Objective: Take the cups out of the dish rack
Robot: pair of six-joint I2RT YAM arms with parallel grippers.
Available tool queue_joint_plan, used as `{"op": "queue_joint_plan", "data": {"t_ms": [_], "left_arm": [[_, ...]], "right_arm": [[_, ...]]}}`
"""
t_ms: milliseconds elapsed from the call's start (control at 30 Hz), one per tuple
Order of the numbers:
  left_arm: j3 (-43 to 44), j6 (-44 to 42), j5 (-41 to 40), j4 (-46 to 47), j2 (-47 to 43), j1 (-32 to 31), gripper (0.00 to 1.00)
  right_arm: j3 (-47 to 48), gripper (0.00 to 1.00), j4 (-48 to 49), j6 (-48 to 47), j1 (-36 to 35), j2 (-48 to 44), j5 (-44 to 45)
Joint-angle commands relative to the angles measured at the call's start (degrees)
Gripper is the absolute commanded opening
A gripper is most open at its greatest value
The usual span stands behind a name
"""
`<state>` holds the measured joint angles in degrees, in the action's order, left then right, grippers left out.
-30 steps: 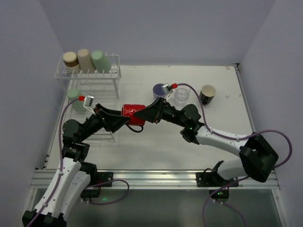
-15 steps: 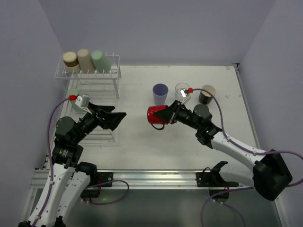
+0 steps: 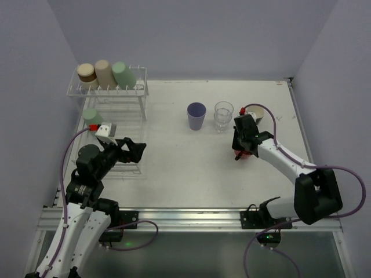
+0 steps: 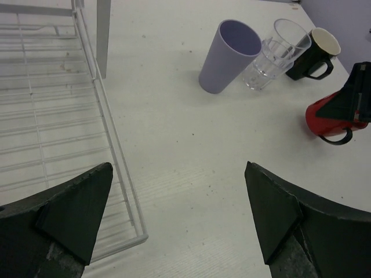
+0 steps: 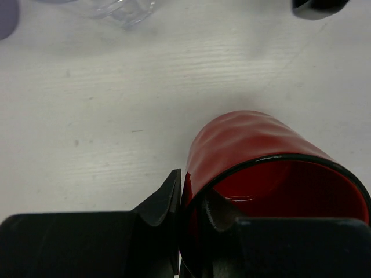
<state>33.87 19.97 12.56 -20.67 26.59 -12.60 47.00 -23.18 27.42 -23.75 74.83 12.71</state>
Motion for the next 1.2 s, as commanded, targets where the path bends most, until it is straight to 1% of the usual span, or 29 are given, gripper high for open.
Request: {"op": "queue_joint_plan", "data": {"t_ms": [0, 267, 333, 433, 533, 600, 633, 733, 767, 800, 833, 867, 900, 967, 1000, 1067, 1133, 1167], "left_arm": [[-0.1, -2.1, -0.3, 0.7, -0.5, 0.2, 1.0], [-0.2, -1.8, -1.9, 0.6, -0.8, 0.2, 1.0], [-0.2, -1.6, -2.2, 0.5, -0.4, 0.2, 1.0], [-0.1, -1.5, -3.1, 0.4, 0.0, 0.2, 1.0], [0.1, -1.2, -4.2, 0.1, 0.5, 0.2, 1.0], [0.1, -1.0, -5.2, -0.3, 0.7, 0.2, 1.0], [0.3, -0.9, -5.6, -0.4, 0.7, 0.2, 1.0], [1.4, 0.2, -8.8, -2.0, 0.5, 0.2, 1.0], [1.7, 1.0, -11.7, -3.1, 0.2, 0.2, 1.0], [2.9, 2.3, -13.3, -4.0, 0.1, 0.2, 1.0], [3.6, 3.2, -15.9, -5.1, 0.3, 0.2, 1.0], [4.3, 4.2, -20.4, -7.3, 0.6, 0.2, 1.0], [5.6, 5.6, -22.5, -8.2, 1.7, 0.2, 1.0], [6.6, 6.2, -27.6, -9.8, 3.7, 0.2, 1.0], [7.2, 7.0, -29.1, -10.6, 6.5, 0.2, 1.0], [9.2, 7.3, -33.1, -11.8, 9.3, 0.3, 1.0], [11.5, 7.4, -36.5, -11.3, 13.0, 0.4, 1.0], [12.3, 7.5, -39.8, -9.9, 13.9, 0.9, 0.99]], "right_arm": [[5.3, 0.0, -1.8, -5.0, 3.3, 4.6, 5.5], [11.1, 0.01, 0.1, -7.0, 6.9, 12.2, 6.9], [11.4, 0.08, 1.2, -7.1, 7.5, 12.9, 6.3], [10.3, 0.24, 2.2, -6.7, 7.7, 12.8, 4.3], [9.2, 0.28, 2.8, -6.4, 7.7, 11.7, 3.1], [8.9, 0.35, 2.8, -6.1, 7.7, 10.3, 2.1], [8.5, 0.39, 2.8, -6.1, 7.7, 9.7, 1.4], [7.9, 0.5, 2.0, -5.4, 7.7, 6.0, 0.3], [7.3, 0.62, 2.4, -5.4, 7.7, 4.2, -1.3], [6.4, 0.69, 3.6, -5.2, 7.6, -0.2, -2.3], [5.0, 0.73, 4.0, -5.0, 7.6, -2.4, -3.4], [4.3, 0.77, 4.7, -4.6, 7.5, -4.7, -6.1], [2.3, 0.78, 6.6, -4.4, 7.1, -9.3, -7.6], [0.4, 0.79, 8.8, -3.5, 6.1, -13.5, -11.3], [-1.4, 0.79, 10.6, -3.3, 5.1, -17.0, -12.3], [-3.0, 0.79, 12.3, -2.6, 4.2, -19.7, -14.5], [-4.9, 0.79, 14.8, -2.2, 3.1, -22.7, -16.4], [-5.6, 0.78, 16.0, -1.2, 3.0, -23.5, -16.7]]}}
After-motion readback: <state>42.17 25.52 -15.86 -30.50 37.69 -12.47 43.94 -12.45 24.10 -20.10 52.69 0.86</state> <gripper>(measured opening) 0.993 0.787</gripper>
